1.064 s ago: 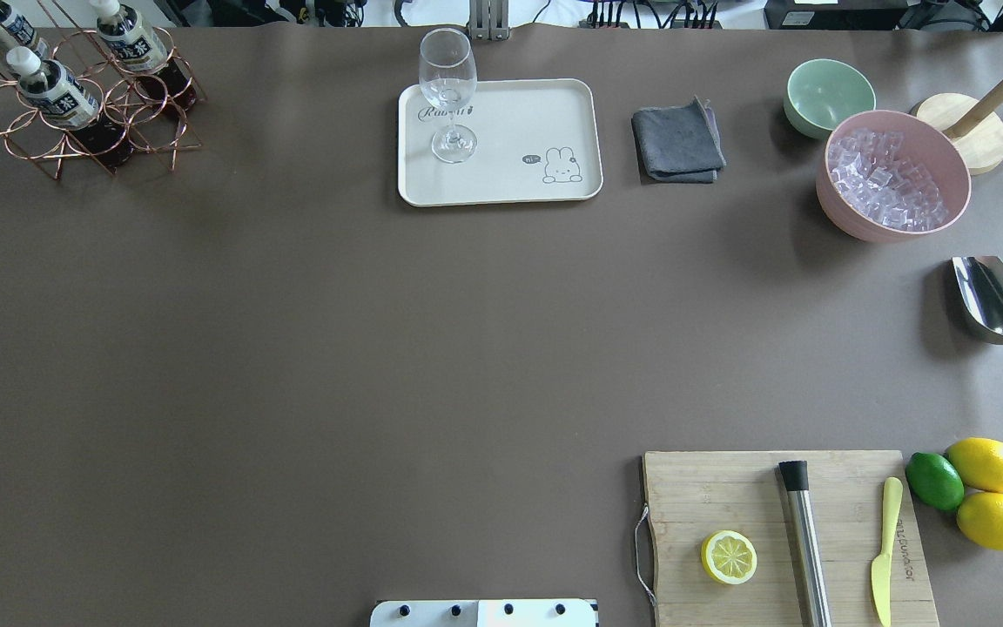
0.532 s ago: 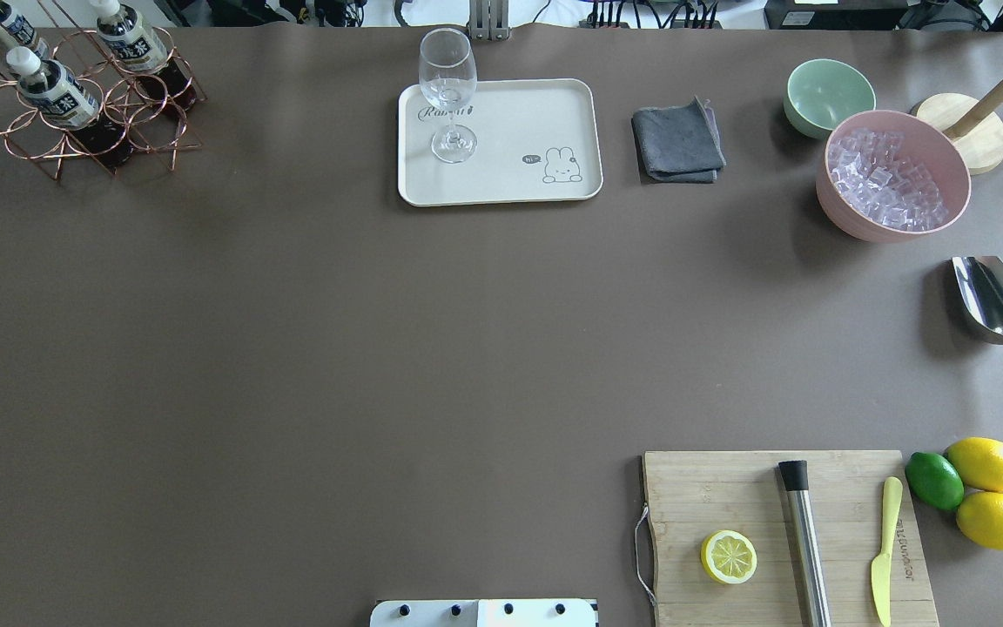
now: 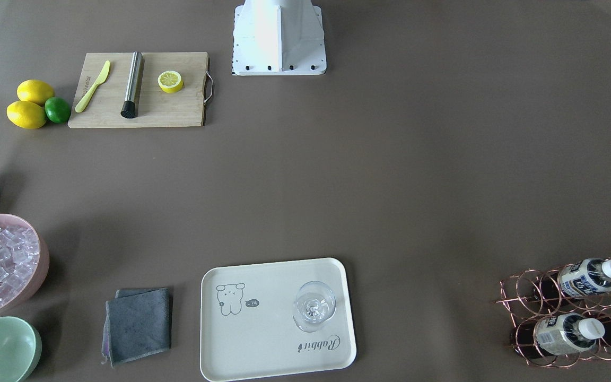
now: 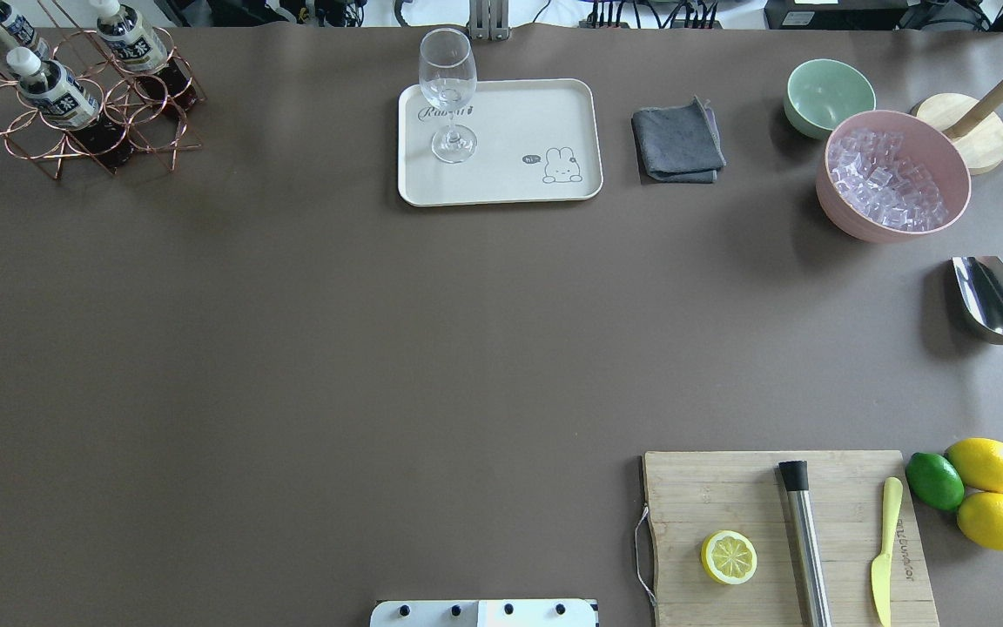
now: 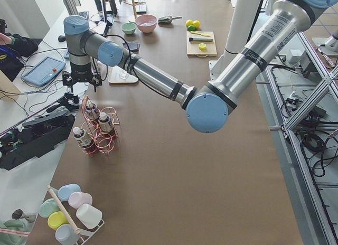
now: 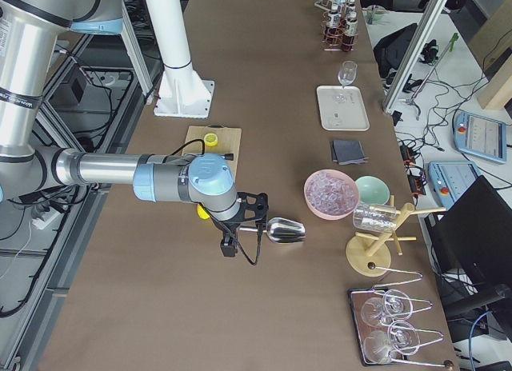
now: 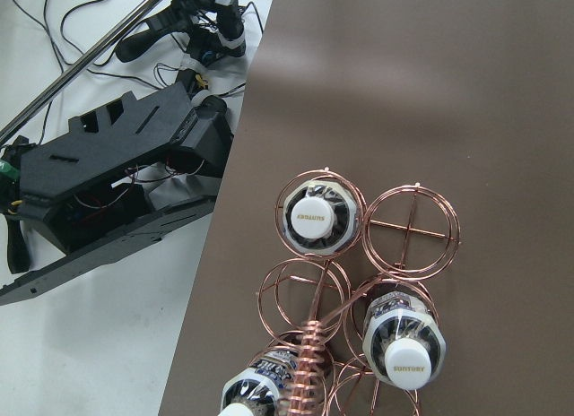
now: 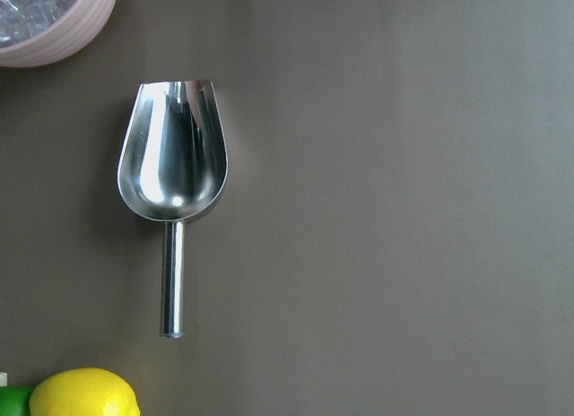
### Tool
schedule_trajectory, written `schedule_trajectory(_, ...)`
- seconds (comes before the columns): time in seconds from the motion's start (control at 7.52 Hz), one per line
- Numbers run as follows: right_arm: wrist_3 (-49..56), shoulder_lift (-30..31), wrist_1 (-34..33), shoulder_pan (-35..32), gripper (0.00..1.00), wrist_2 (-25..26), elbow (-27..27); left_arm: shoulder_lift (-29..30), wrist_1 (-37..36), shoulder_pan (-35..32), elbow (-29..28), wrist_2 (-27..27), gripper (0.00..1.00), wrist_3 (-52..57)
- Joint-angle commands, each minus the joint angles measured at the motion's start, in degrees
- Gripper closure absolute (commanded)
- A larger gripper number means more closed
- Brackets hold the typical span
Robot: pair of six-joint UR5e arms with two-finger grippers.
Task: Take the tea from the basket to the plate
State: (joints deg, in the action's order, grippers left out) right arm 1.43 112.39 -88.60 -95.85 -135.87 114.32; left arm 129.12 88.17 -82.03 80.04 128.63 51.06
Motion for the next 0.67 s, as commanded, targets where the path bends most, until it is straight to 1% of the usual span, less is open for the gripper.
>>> schedule_trajectory(0.0,-1.2,-3.6,-0.1,4.0,0.00,1.7,-0.6,2.1,0.4,1.3,-7.6,6.1,0.02,7.1)
schedule_trajectory(0.13,-1.5,-4.0,0.6,4.4,0.00,1.4,-2.2,2.0,0.5,0.9,-8.3,6.6,0.02,7.6)
schedule_trajectory(0.53,-1.0,-5.1,0.7,5.5,0.00,1.5,-2.3,1.9,0.5,-1.2,-10.3,6.8,0.02,9.7)
